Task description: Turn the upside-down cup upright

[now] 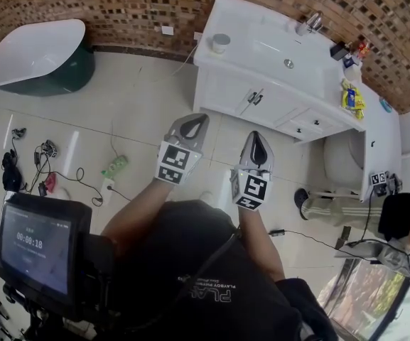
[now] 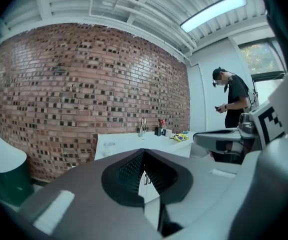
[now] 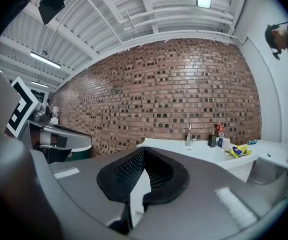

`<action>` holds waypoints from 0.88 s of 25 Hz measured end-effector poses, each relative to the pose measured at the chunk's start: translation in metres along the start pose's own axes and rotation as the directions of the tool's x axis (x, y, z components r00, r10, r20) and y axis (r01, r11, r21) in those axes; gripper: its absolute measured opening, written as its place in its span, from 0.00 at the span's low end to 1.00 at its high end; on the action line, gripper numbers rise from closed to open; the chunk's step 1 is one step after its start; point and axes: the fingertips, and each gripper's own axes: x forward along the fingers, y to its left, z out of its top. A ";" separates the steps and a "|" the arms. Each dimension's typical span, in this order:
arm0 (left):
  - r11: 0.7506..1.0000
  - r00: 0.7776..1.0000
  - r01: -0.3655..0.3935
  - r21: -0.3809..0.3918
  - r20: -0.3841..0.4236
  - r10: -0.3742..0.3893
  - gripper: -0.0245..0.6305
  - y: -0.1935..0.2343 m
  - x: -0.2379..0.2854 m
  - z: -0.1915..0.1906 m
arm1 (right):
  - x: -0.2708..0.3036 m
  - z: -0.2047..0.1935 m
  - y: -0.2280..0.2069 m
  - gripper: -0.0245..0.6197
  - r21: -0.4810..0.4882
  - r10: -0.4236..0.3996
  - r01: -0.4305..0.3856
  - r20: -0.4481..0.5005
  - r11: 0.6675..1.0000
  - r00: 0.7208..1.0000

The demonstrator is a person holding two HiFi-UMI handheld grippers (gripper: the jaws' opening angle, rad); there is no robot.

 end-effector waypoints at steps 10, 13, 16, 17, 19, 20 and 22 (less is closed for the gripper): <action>0.996 1.000 -0.007 0.084 0.028 0.005 0.04 -0.012 -0.006 0.008 | -0.009 -0.010 0.008 0.05 -0.035 0.039 -0.041 -0.034 0.999 0.999; 0.997 1.000 -0.012 0.080 0.028 0.010 0.04 -0.012 -0.009 0.008 | -0.009 -0.007 0.010 0.05 -0.035 0.050 -0.051 -0.021 0.998 0.999; 0.997 1.000 -0.017 0.078 0.024 0.015 0.04 -0.010 -0.010 0.007 | -0.011 -0.006 0.012 0.06 -0.032 0.054 -0.054 -0.012 0.998 0.998; 0.997 1.000 -0.018 0.076 0.022 0.016 0.04 -0.010 -0.011 0.007 | -0.011 -0.006 0.012 0.06 -0.031 0.054 -0.054 -0.011 0.998 0.998; 0.997 1.000 -0.017 0.073 0.018 0.016 0.04 -0.010 -0.011 0.006 | -0.012 -0.006 0.012 0.06 -0.030 0.055 -0.056 -0.012 0.998 0.998; 0.997 1.000 -0.016 0.073 0.016 0.014 0.04 -0.011 -0.011 0.005 | -0.012 -0.006 0.012 0.06 -0.031 0.056 -0.056 -0.012 0.998 0.998; 0.997 1.000 -0.013 0.076 0.013 0.012 0.04 -0.013 -0.011 0.004 | -0.013 -0.007 0.012 0.06 -0.030 0.058 -0.058 -0.011 0.998 0.998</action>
